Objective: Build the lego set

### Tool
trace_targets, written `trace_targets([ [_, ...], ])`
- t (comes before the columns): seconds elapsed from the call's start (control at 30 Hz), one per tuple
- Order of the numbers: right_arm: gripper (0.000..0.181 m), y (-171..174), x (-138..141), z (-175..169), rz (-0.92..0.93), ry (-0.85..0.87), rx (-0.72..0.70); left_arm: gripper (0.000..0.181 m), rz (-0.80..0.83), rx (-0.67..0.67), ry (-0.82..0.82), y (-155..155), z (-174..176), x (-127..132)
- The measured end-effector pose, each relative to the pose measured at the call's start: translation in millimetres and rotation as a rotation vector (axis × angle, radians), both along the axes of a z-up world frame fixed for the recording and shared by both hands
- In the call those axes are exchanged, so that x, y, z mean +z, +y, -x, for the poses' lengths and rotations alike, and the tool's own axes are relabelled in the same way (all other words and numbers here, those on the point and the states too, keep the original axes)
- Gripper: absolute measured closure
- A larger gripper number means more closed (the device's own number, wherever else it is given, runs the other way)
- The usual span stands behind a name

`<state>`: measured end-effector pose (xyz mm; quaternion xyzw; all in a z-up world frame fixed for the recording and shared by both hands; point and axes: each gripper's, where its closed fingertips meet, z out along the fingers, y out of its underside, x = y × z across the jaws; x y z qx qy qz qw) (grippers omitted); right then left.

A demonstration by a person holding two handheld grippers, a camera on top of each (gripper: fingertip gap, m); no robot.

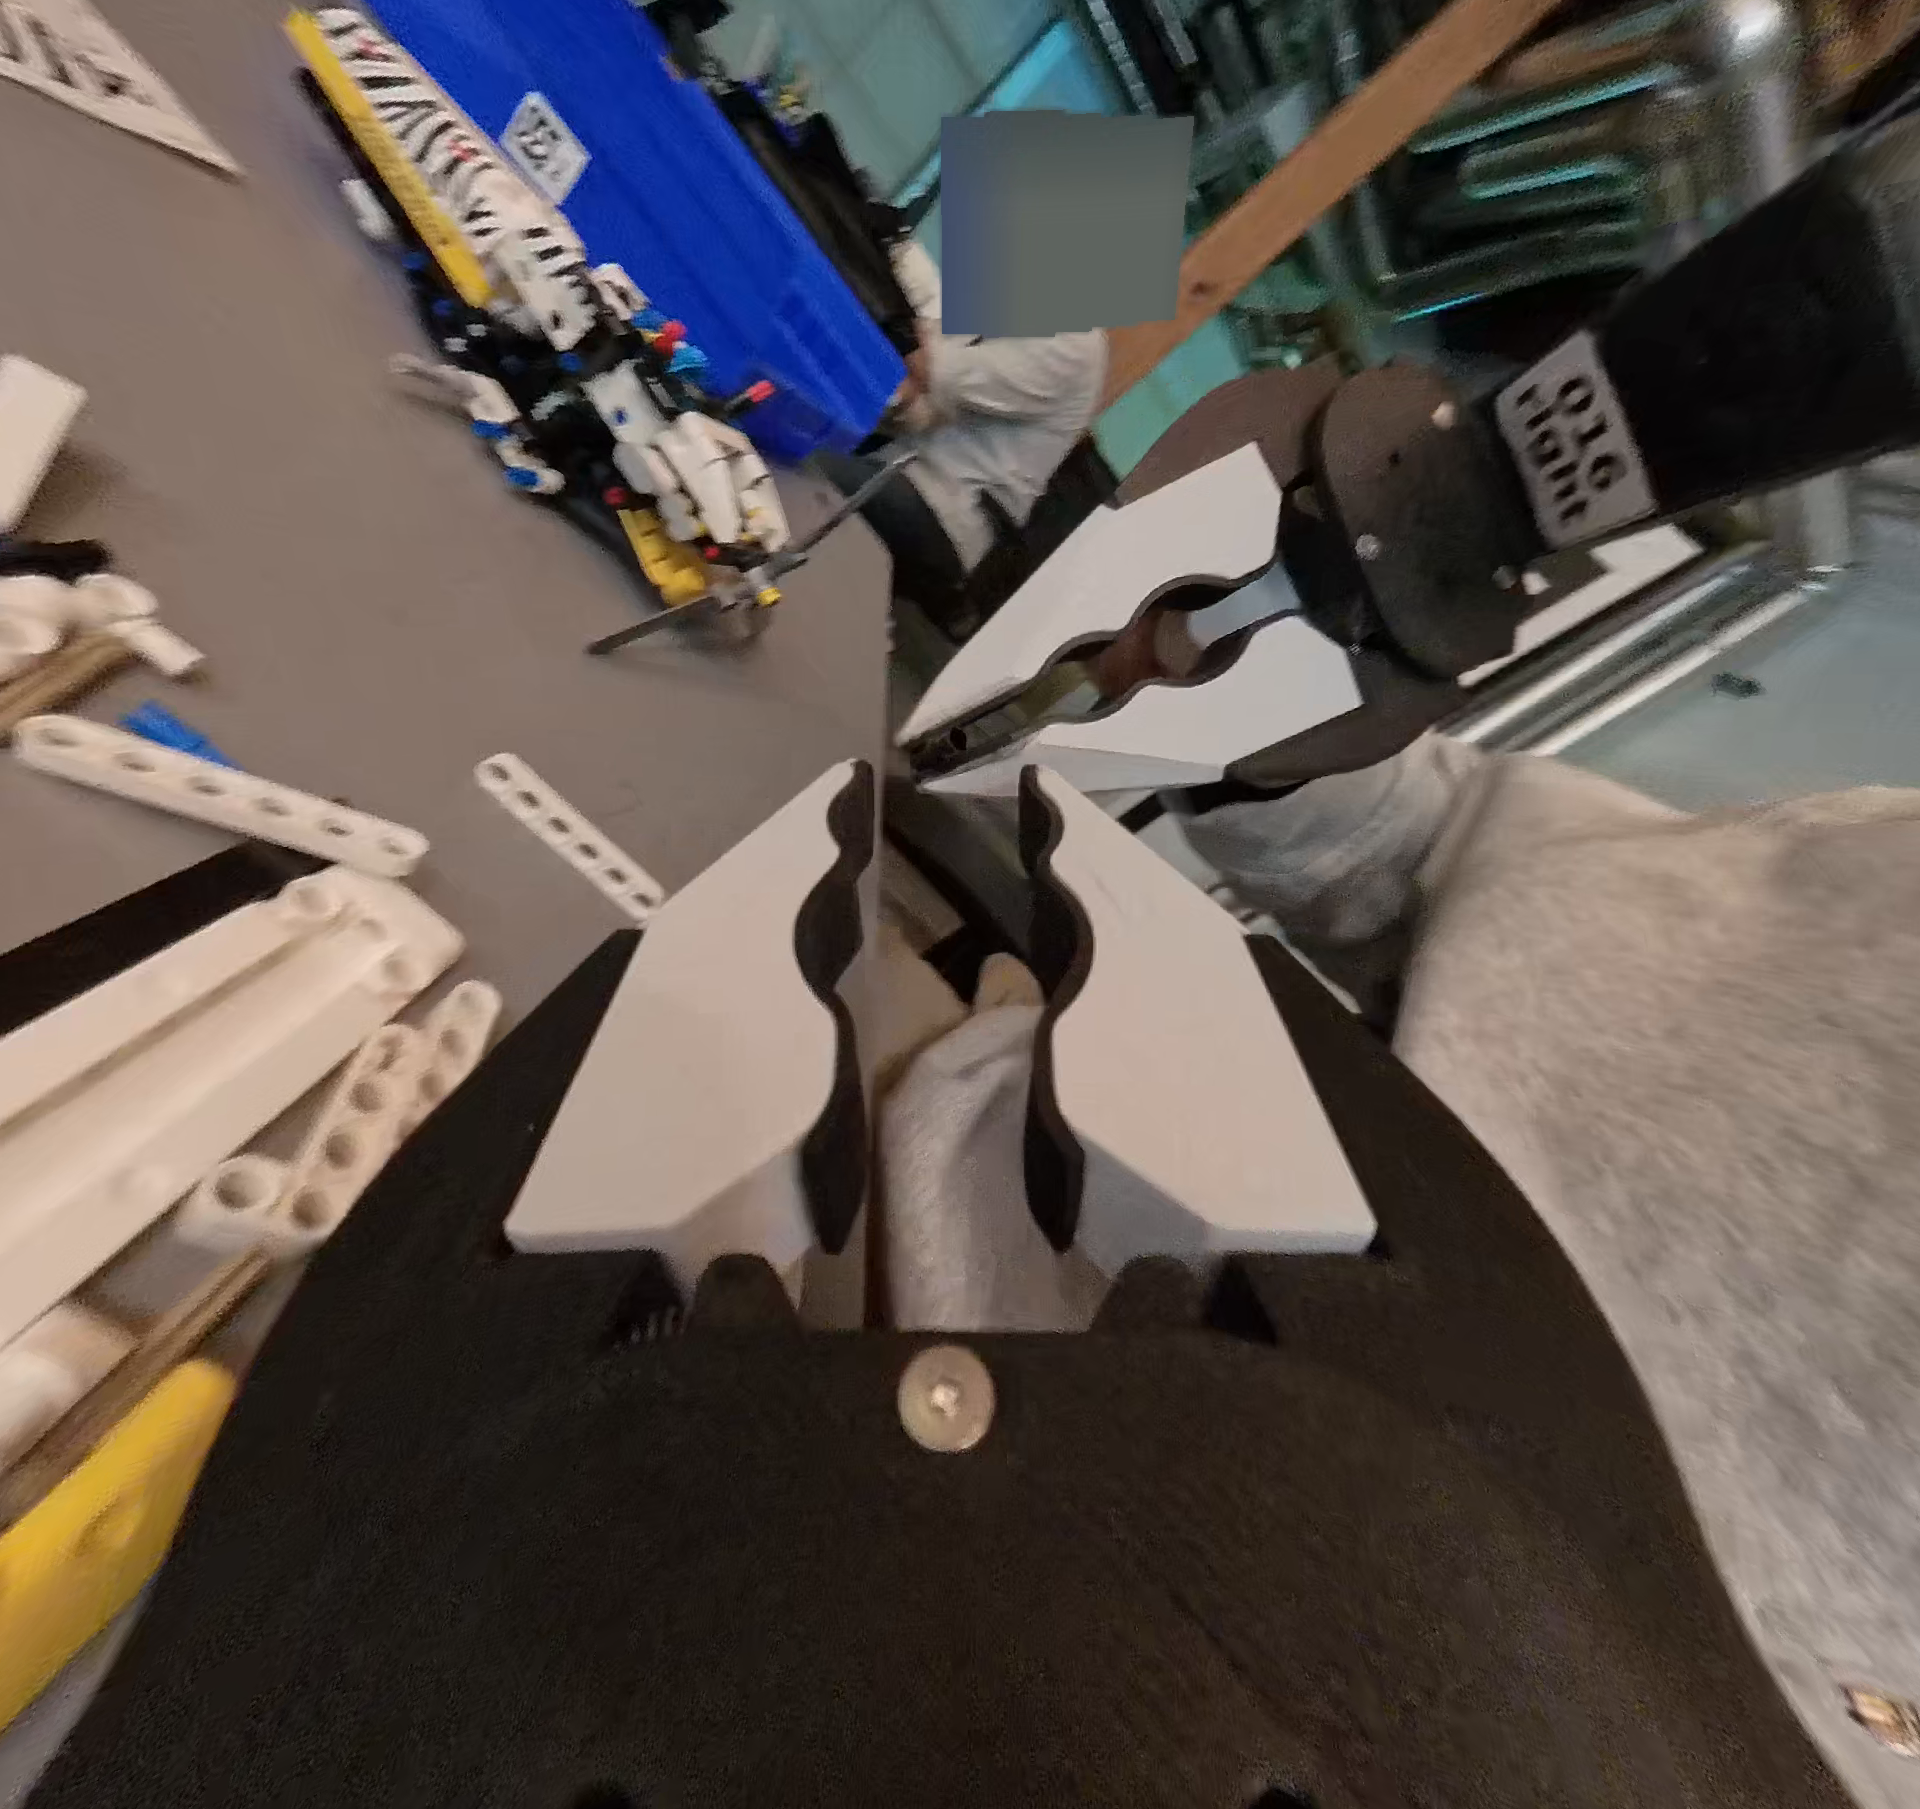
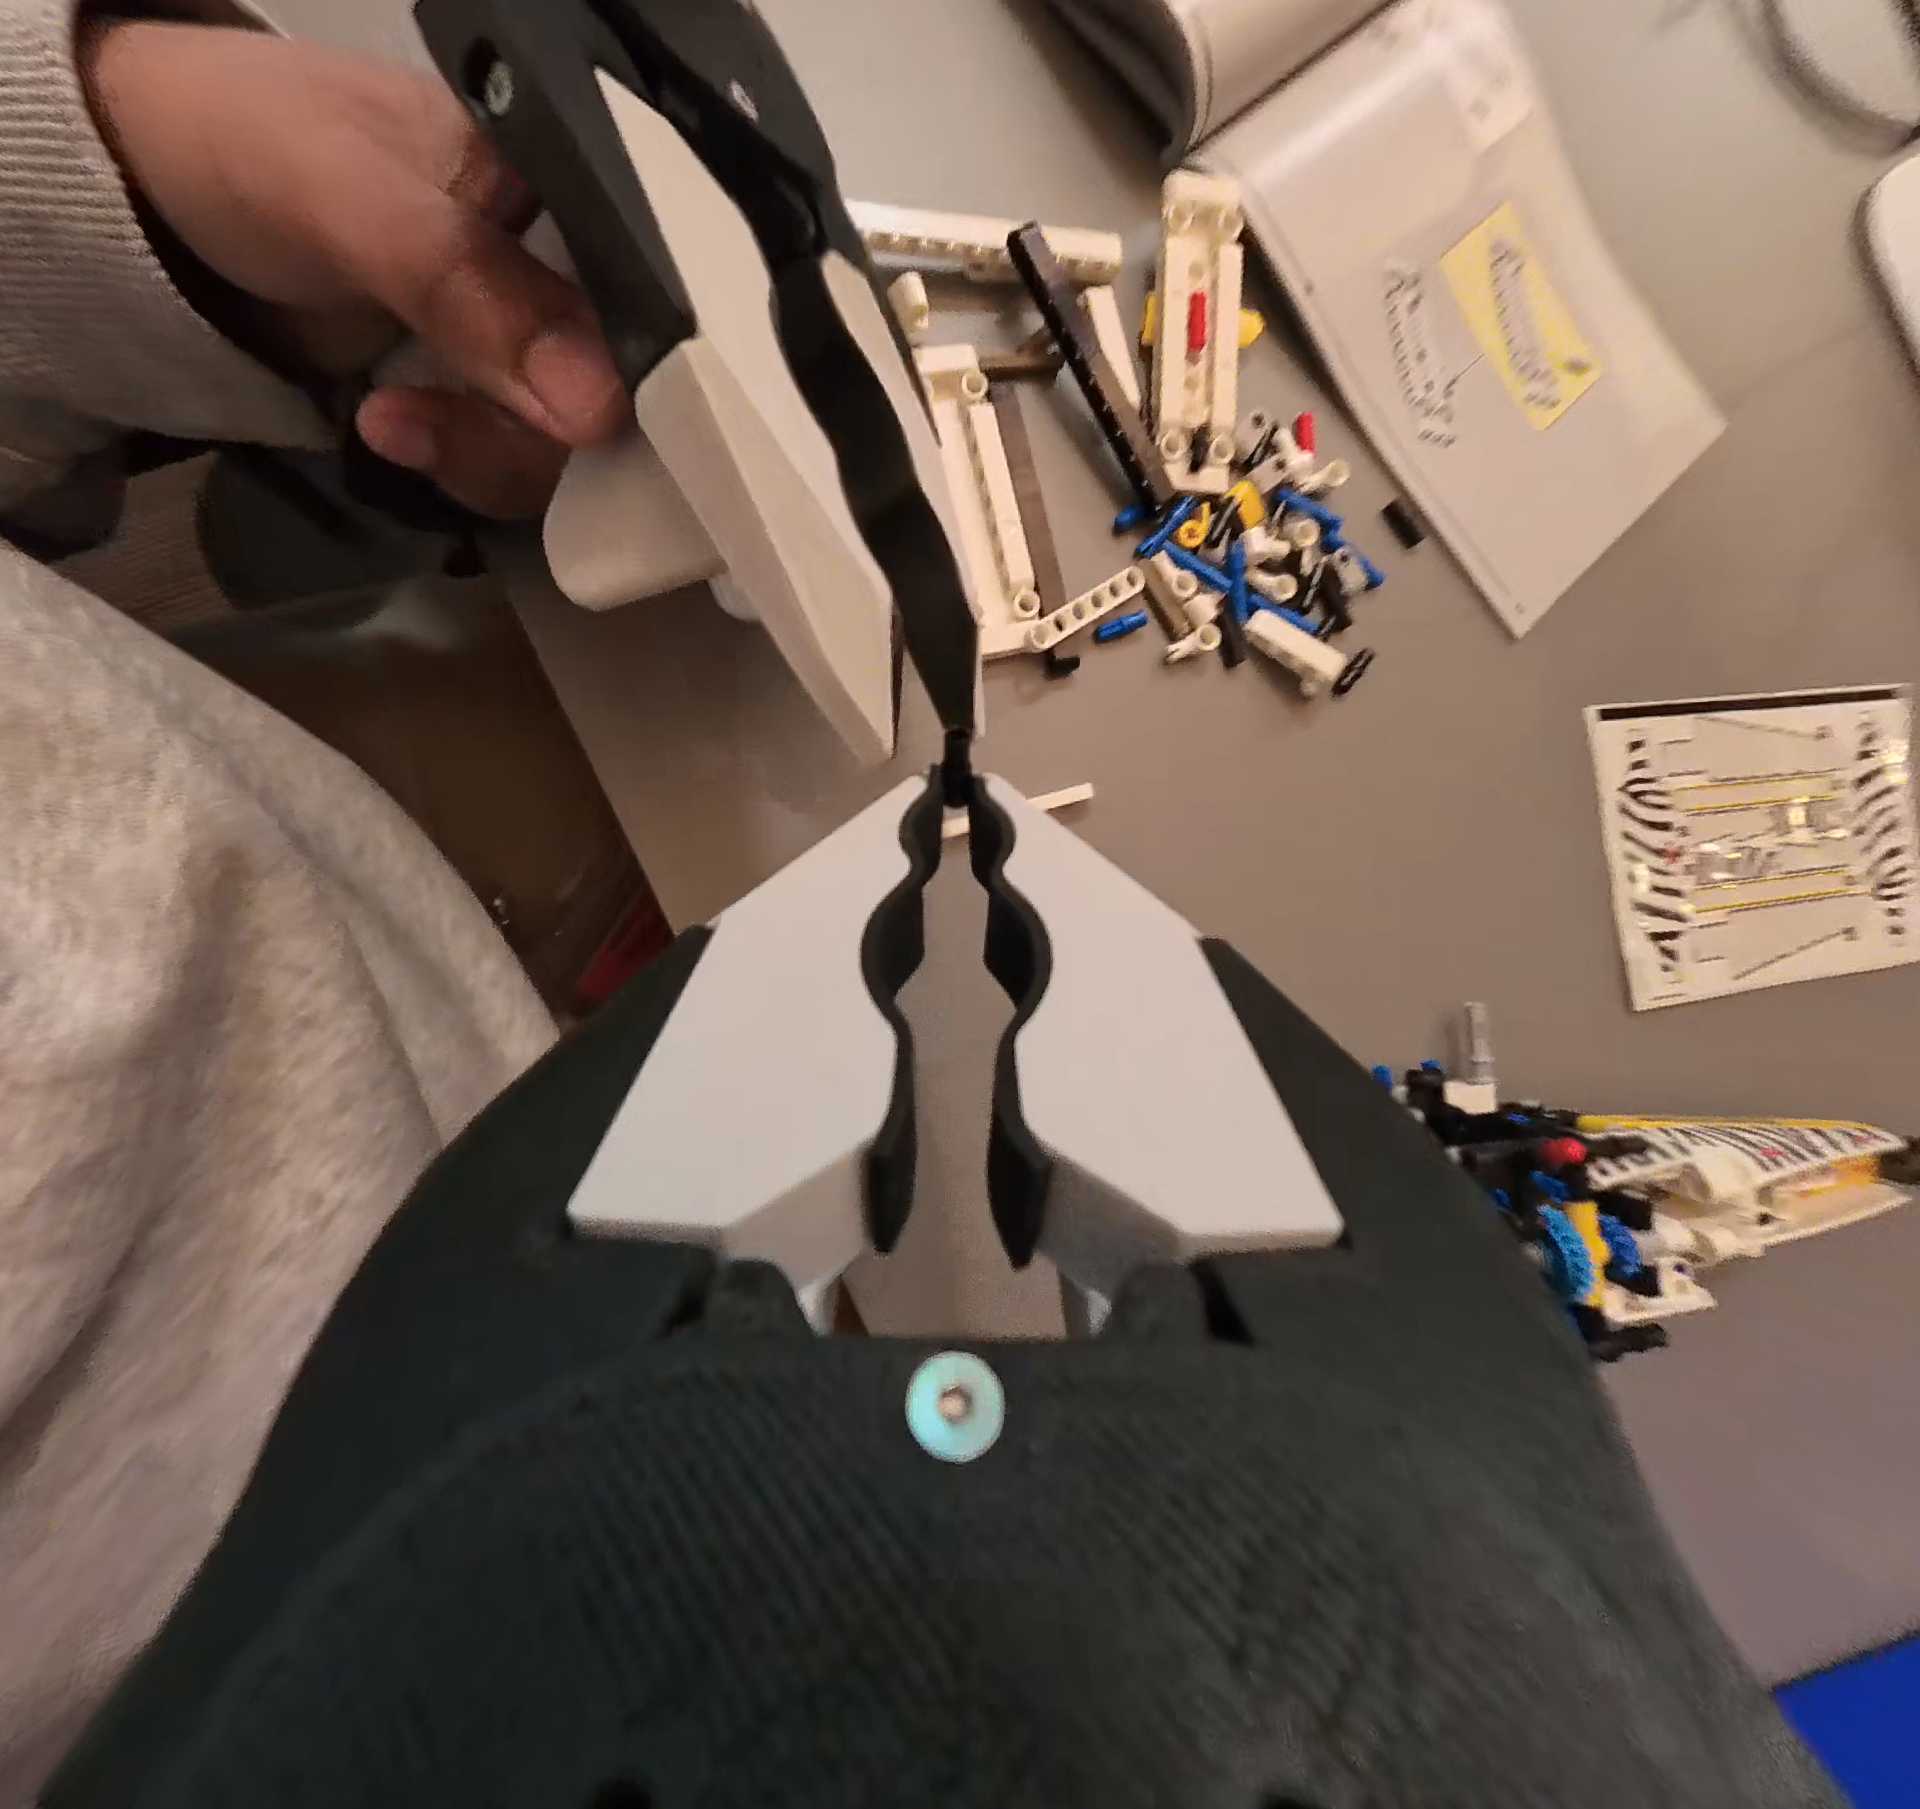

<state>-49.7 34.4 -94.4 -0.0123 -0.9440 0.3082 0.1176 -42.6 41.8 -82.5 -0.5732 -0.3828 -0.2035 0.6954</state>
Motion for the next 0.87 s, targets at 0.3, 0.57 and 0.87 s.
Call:
trace_targets([
  [0.3, 0.179, 7.1, 21.4, -15.0, 0.149, 0.218, 0.095, 0.174, -0.195, -0.104, 0.001, 11.3, -13.9, 22.0],
  [0.57, 0.179, 18.6, 38.0, -21.1, 0.374, 0.379, 0.203, 0.181, -0.233, -0.081, -0.021, 15.9, -8.5, 24.0],
  [0.87, 0.179, 42.2, 31.5, -20.6, 0.611, 0.256, 0.255, 0.156, -0.237, -0.081, -0.030, 57.0, -16.8, 30.7],
])
